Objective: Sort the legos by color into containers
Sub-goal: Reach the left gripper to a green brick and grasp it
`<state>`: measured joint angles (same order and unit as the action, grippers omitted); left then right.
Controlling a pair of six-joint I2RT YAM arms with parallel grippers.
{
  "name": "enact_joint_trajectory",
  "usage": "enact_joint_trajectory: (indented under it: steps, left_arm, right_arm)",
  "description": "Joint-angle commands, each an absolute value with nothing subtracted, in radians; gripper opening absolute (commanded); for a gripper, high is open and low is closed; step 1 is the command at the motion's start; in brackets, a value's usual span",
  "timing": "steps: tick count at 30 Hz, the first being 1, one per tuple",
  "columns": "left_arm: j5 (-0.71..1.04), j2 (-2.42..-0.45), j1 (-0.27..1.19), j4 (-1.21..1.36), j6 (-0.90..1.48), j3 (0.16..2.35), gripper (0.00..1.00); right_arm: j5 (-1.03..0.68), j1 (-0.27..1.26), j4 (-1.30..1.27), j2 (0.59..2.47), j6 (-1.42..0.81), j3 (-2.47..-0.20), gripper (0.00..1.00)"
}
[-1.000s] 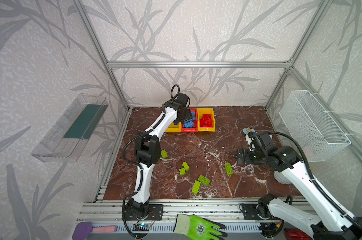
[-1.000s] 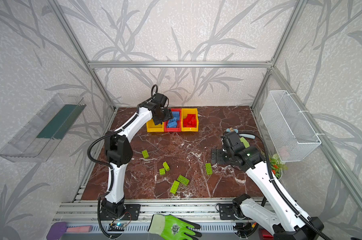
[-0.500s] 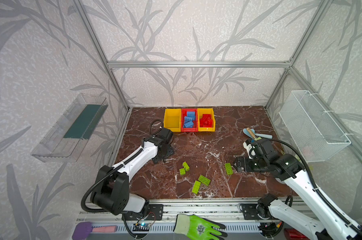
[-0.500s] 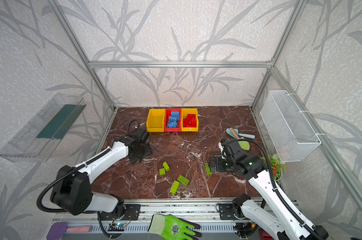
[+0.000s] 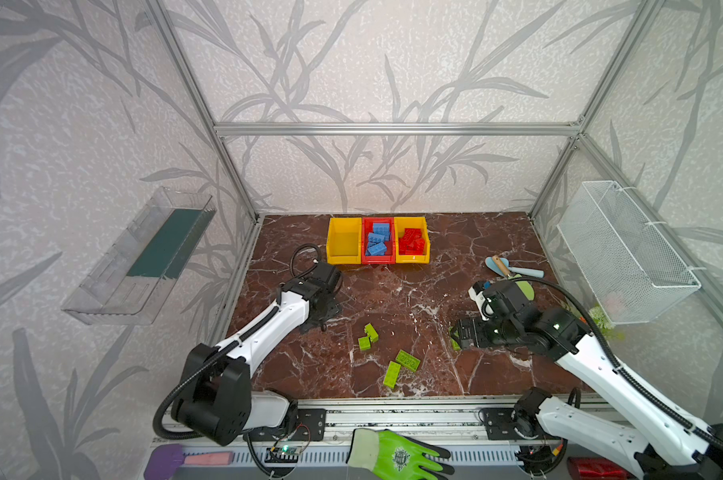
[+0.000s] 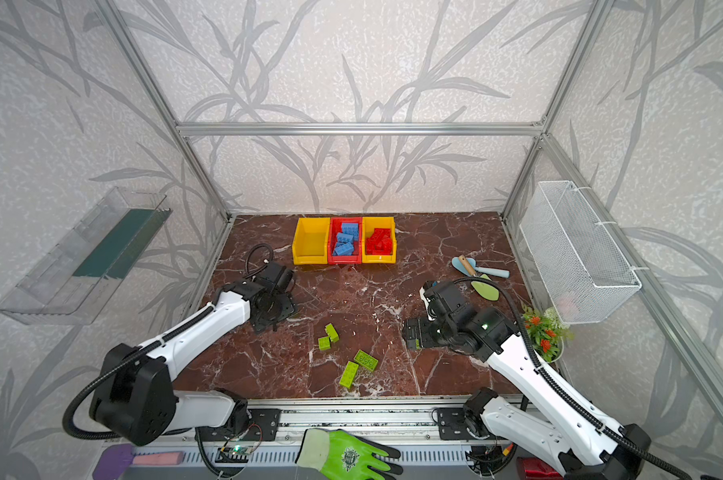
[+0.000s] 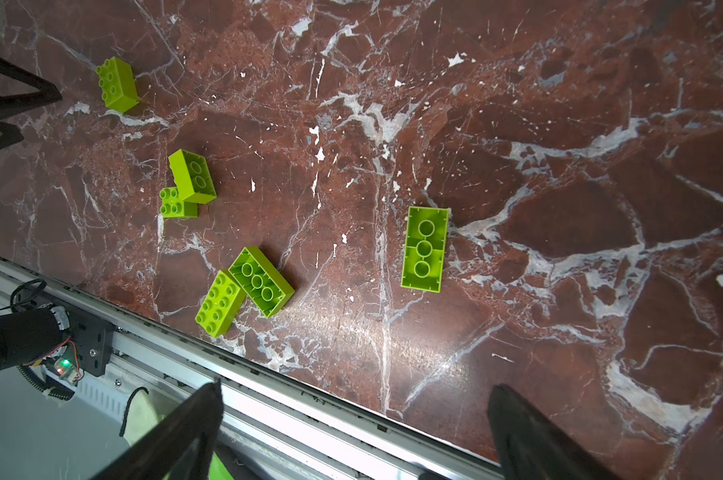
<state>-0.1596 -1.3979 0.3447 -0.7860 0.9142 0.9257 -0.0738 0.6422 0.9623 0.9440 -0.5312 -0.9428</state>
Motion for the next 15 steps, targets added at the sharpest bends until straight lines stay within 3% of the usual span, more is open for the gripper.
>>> enact_joint_trajectory:
  steps: [1, 15]
  left_arm:
    - [-0.157, -1.475, 0.312, -0.768, 0.865, 0.975, 0.83]
    - [-0.058, -1.652, 0.255, -0.676, 0.801, 1.043, 0.81]
  right_arm:
    - [-0.028, 0.649, 0.944, 0.954, -0.557, -0.983, 1.00]
    - [-0.009, 0.649, 0.954, 1.049, -0.561, -1.031, 1.00]
